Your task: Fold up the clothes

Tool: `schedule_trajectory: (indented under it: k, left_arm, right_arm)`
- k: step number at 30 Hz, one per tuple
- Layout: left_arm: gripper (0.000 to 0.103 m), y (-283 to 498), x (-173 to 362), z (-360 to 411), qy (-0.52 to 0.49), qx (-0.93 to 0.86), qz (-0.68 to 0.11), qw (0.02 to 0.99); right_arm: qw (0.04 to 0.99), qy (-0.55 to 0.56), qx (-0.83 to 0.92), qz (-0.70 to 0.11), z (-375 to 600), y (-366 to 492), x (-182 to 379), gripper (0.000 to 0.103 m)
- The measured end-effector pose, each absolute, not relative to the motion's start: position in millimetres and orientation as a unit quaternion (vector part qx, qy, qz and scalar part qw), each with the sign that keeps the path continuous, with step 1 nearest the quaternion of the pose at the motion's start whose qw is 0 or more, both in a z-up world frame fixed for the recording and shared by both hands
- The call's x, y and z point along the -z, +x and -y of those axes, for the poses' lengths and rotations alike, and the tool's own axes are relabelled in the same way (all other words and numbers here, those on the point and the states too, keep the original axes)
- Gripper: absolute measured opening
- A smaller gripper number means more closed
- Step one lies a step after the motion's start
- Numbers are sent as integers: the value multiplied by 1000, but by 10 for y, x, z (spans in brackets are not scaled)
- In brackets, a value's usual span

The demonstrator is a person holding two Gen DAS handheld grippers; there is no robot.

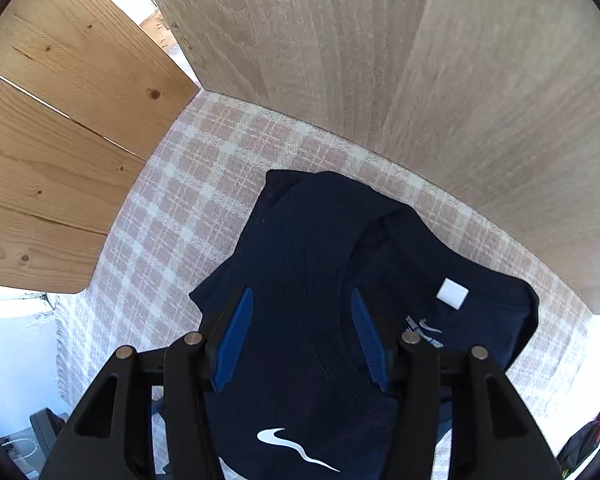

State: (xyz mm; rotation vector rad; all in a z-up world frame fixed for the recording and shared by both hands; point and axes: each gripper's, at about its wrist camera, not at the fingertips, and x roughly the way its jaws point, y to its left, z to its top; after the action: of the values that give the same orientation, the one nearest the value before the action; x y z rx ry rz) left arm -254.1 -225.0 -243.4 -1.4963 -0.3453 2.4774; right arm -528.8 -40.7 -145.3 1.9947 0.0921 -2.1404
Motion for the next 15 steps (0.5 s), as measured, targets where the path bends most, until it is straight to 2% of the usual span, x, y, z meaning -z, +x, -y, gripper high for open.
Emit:
schedule_trajectory:
  k: [1, 2, 5, 10, 15]
  left_arm:
    - [38, -2539, 2429, 2263, -507, -846, 118, 116]
    - [28, -2544, 2420, 2282, -505, -847, 121, 117]
    - [22, -2540, 2378, 2332, -497, -849, 130, 122]
    - [21, -2526, 2286, 2335, -483, -854, 136, 139]
    - [21, -2527, 2284, 2347, -479, -853, 141, 150]
  right_arm:
    - [100, 681, 725, -30, 445, -5340, 1480, 51]
    - [93, 684, 723, -29, 484, -5392, 1506, 51]
    - [67, 692, 718, -27, 581, -5535, 1580, 51]
    - [38, 701, 712, -8, 667, -5626, 1685, 51]
    - [4, 702, 711, -47, 831, -5675, 1798, 51]
